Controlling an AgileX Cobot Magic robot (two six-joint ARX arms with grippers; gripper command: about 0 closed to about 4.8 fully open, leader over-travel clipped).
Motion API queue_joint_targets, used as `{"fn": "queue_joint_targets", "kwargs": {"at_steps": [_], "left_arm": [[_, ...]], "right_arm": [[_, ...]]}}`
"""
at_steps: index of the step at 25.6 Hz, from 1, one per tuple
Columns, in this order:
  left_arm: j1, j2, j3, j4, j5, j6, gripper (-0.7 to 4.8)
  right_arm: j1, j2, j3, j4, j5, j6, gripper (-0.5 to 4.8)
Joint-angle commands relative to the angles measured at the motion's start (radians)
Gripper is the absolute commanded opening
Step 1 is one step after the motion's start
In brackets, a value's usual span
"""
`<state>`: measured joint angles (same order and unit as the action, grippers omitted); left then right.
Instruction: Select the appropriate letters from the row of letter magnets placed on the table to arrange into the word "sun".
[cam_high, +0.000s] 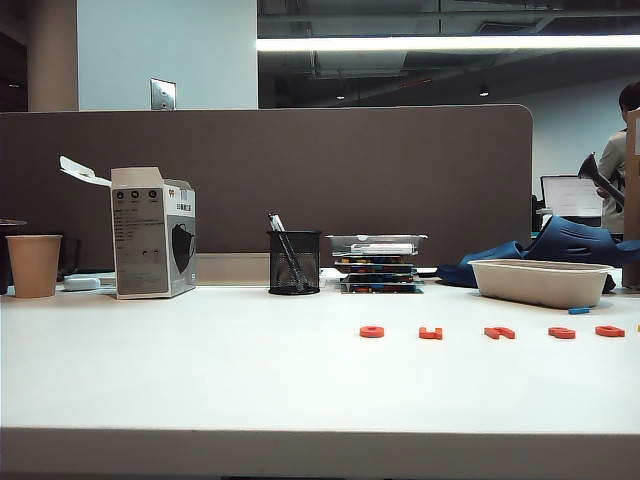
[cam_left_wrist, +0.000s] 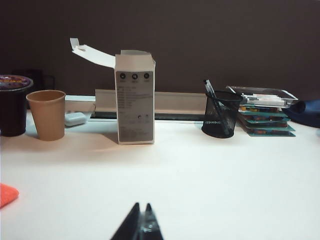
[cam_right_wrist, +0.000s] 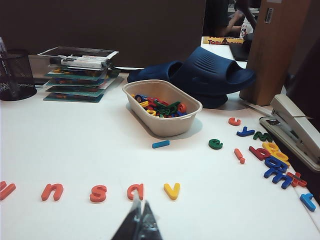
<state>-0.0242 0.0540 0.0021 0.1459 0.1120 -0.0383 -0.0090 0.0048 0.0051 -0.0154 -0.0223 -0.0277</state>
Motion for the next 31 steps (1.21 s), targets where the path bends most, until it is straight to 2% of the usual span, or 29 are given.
{"fn": "queue_joint_targets", "kwargs": {"at_steps": [1,12,15,17,19,20,22,25,31], "left_arm": [[0.001,0.001,0.006,0.029,0.001,0.001,-0.05],[0.001,0.001,0.007,0.028,0.003,0.0,-0.06],[0.001,0.001,0.012,0.027,0.049,0.0,-0.06],[0.001,0.001,0.036,0.006,0.125,0.0,-0.06],[0.001,0.002,0.127,-0.087,0.26,0.0,-0.06],[0.001,0.002,0.171,-0.137,0.297,-0.001,-0.06],[0.001,0.006,0.349,-0.367,0.408,-0.016,-0.06],[0.001,0.03,0.539,-0.602,0.47,-0.015,-0.06],[0.001,0.187,0.924,-0.939,0.623,-0.014,-0.06]], "right_arm": [[0.001,-0.007,-0.005,0.02,0.002,-0.002,-0.05],[0.001,-0.007,-0.005,0.02,0.002,-0.002,-0.05],[0.001,-0.007,-0.005,0.02,0.002,-0.002,-0.05],[0.001,-0.007,-0.005,0.02,0.002,-0.002,-0.05],[0.001,-0.007,-0.005,0.02,0.002,-0.002,-0.05],[0.001,-0.007,-0.005,0.02,0.002,-0.002,-0.06],[0.001,-0.007,-0.005,0.02,0.002,-0.002,-0.06],[0.001,-0.007,-0.005,0.02,0.002,-0.002,-0.05],[0.001,-0.007,-0.005,0.02,0.002,-0.001,-0.05]]}}
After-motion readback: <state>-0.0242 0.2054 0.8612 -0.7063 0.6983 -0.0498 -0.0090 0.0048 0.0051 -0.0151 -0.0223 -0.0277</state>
